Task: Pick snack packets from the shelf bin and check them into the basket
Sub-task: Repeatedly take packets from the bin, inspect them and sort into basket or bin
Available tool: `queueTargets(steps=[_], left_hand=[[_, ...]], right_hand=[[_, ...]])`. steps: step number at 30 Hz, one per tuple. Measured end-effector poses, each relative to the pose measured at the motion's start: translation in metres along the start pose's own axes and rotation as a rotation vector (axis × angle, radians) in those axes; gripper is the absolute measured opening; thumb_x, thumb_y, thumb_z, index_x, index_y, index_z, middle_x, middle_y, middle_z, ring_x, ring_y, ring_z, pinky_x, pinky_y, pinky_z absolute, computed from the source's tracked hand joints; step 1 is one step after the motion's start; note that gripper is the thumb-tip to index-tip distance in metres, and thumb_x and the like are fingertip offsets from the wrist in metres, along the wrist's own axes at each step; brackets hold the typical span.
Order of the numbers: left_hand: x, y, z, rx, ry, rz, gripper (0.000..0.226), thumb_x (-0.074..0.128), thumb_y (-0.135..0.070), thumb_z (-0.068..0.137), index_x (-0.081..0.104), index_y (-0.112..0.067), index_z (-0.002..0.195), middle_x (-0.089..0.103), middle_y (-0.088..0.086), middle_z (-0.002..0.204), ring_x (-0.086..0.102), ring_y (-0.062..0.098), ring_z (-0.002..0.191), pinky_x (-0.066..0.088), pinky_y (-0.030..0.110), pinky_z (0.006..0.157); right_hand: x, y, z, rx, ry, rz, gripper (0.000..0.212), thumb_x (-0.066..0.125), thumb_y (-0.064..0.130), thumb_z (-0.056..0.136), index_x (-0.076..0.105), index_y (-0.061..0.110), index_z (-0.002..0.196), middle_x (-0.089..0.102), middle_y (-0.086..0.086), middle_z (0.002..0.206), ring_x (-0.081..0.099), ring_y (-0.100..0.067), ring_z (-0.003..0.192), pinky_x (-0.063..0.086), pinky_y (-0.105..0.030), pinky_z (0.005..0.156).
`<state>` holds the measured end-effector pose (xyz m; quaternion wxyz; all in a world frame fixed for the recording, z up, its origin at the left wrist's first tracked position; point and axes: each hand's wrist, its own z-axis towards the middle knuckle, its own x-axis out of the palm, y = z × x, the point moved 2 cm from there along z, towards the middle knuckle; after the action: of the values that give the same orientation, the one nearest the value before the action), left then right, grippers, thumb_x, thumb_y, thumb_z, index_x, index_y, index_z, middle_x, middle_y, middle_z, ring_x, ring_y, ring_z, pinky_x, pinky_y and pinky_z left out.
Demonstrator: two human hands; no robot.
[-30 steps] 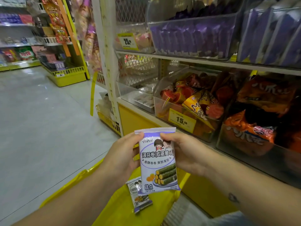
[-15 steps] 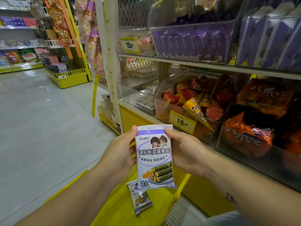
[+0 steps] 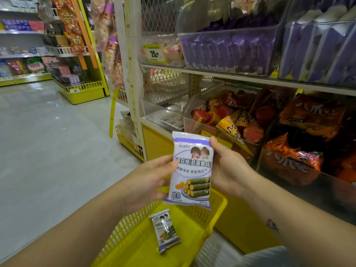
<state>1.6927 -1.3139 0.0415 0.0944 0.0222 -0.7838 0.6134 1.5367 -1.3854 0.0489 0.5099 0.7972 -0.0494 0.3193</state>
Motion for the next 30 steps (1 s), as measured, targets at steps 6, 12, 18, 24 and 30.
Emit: queueTargets(steps=[6,12,18,24,30], left_hand=[[0.004,0.003,-0.001,-0.023,0.006,-0.111,0.028,0.05,-0.016,0.097,0.06,-0.014,0.122,0.071,0.011,0.115,0.069,0.024,0.103,0.058,0.04,0.085],[-0.007,-0.005,0.002,0.006,-0.073,-0.303,0.032,0.058,-0.018,0.086,0.063,-0.011,0.116,0.072,0.014,0.111,0.072,0.025,0.094,0.062,0.036,0.065],[-0.01,-0.006,0.001,0.013,-0.057,-0.321,0.037,0.061,-0.019,0.082,0.062,-0.012,0.118,0.072,0.014,0.113,0.072,0.026,0.095,0.061,0.035,0.063],[-0.001,0.0,0.005,0.201,-0.301,-0.152,0.035,0.053,-0.015,0.097,0.05,-0.025,0.13,0.073,0.003,0.109,0.072,0.022,0.095,0.059,0.047,0.079],[0.015,-0.001,0.005,0.182,-0.074,-0.175,0.074,0.059,-0.055,0.074,0.045,-0.026,0.141,0.063,0.014,0.123,0.068,0.028,0.102,0.057,0.033,0.062]], right_hand=[[-0.006,0.012,-0.003,0.075,0.156,-0.158,0.048,0.049,0.045,0.09,0.064,0.009,0.119,0.067,-0.017,0.118,0.065,-0.035,0.108,0.056,-0.05,0.078],[-0.014,0.016,-0.01,0.231,0.293,-0.33,0.036,0.063,0.024,0.078,0.07,0.008,0.109,0.069,-0.015,0.116,0.069,-0.025,0.101,0.061,-0.038,0.075],[-0.015,0.017,-0.01,0.219,0.341,-0.303,0.039,0.06,0.021,0.082,0.064,0.006,0.118,0.069,-0.015,0.116,0.07,-0.023,0.099,0.06,-0.033,0.069],[0.005,-0.005,-0.014,-0.091,0.25,-0.562,0.03,0.063,0.016,0.088,0.057,0.019,0.118,0.07,-0.007,0.111,0.068,-0.014,0.088,0.056,-0.027,0.069],[0.024,-0.024,-0.025,-0.389,0.344,-0.801,0.062,0.067,0.021,0.087,0.037,0.037,0.14,0.063,0.011,0.114,0.06,-0.016,0.074,0.049,-0.032,0.07]])
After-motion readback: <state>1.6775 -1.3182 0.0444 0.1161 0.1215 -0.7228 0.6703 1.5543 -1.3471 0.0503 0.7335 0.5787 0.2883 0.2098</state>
